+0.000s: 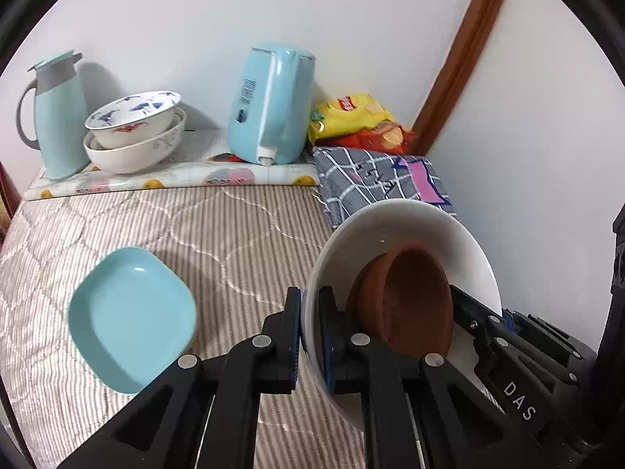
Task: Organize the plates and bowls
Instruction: 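Lift the white bowl with the left tool and carry it toward the plate stack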
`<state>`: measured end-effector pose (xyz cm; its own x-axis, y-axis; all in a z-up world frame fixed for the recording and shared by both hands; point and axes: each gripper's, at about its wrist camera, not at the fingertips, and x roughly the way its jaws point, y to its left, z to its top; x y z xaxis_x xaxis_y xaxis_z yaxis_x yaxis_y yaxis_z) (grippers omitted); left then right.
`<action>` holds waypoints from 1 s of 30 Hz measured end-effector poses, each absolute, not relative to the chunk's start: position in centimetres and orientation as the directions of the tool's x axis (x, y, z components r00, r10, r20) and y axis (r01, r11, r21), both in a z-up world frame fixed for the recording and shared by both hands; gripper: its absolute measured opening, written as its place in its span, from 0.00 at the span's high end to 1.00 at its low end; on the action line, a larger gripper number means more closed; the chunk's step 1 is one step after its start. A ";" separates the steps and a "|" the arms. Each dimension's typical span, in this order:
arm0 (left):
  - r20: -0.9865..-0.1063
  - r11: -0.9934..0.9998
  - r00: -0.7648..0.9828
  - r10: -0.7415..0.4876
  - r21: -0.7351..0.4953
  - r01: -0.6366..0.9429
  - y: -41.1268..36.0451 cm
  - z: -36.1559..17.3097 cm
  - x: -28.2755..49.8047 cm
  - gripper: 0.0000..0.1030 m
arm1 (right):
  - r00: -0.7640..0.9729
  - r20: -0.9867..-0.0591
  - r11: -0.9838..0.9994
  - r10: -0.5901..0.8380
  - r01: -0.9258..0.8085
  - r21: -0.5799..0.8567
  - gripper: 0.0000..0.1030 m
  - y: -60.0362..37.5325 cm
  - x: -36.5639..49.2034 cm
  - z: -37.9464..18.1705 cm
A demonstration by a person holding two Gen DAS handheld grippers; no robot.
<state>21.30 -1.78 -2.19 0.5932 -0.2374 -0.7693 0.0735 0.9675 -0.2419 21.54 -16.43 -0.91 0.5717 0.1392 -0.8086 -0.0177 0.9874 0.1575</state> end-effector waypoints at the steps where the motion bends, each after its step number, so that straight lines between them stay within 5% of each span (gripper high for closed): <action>1: -0.768 0.968 0.596 -0.235 -0.242 0.069 -1.5 -2.1 21.3 0.91 | 0.571 -0.808 0.987 0.144 -0.024 0.159 0.90 -16.1 21.6 -0.8; 30: -0.765 0.968 0.615 -0.192 -0.249 -0.007 4.8 -2.0 22.2 0.91 | 0.572 -0.798 0.982 0.190 -0.102 0.161 0.90 -9.8 23.9 -0.3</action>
